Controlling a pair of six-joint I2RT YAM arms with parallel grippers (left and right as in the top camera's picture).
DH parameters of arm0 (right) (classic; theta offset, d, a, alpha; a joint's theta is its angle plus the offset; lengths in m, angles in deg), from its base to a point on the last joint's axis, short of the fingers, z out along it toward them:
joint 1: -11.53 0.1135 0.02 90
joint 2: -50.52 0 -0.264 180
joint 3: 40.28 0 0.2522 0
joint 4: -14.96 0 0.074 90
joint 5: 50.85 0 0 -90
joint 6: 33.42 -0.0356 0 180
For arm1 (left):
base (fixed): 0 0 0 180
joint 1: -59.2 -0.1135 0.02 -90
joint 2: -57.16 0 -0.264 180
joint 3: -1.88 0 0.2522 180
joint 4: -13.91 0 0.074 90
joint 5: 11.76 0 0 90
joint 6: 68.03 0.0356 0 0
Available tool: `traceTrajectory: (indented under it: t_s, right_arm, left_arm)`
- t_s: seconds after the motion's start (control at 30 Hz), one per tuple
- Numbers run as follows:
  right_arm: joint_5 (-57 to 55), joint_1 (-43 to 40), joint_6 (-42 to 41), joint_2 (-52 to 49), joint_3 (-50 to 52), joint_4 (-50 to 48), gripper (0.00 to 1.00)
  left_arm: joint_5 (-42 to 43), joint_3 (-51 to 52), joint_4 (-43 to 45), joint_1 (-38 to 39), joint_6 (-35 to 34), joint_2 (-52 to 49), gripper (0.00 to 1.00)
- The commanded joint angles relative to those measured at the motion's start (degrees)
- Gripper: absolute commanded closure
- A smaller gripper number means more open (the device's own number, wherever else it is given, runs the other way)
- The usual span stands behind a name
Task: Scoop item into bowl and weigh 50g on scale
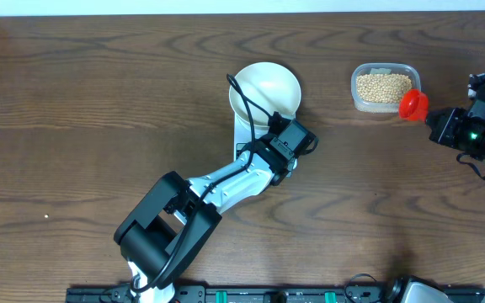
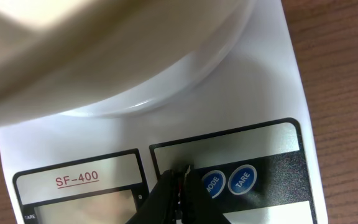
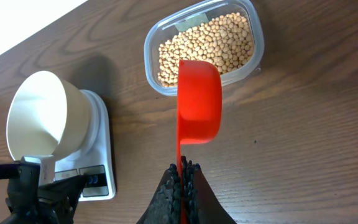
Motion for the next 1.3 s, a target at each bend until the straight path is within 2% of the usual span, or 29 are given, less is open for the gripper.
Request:
traceTrajectory:
  t_s: [0.0,0.33,0.53,0.87,1.03,1.27]
  right_arm:
    - [0.4,0.3,1.1,-0.1,-1.0,0.1,0.99]
    - [0.4,0.3,1.1,-0.1,-1.0,0.2,0.99]
    - [0.4,0.3,1.1,-0.1,-1.0,0.2,0.99]
    - [0.4,0.3,1.1,-0.1,-1.0,0.1,0.99]
    - [0.4,0.3,1.1,-0.1,-1.0,0.1,0.99]
    - [0.4,0.3,1.1,-0.1,-1.0,-0.1,0.99]
  left_arm:
    - [-3.7,4.7,-4.1,-2.6,-0.5,-6.3,0.93]
    - [-3.6,4.7,-2.6,-4.2,-0.2,-6.3,0.93]
    - [1.5,4.7,-2.5,-3.8,0.5,-6.3,0.93]
    - [2.5,4.4,-3.5,-3.2,2.8,-5.5,0.93]
    - [3.0,3.7,-6.8,-3.2,2.8,0.7,0.93]
    - [3.0,3.6,-12.0,-3.3,2.8,17.2,0.93]
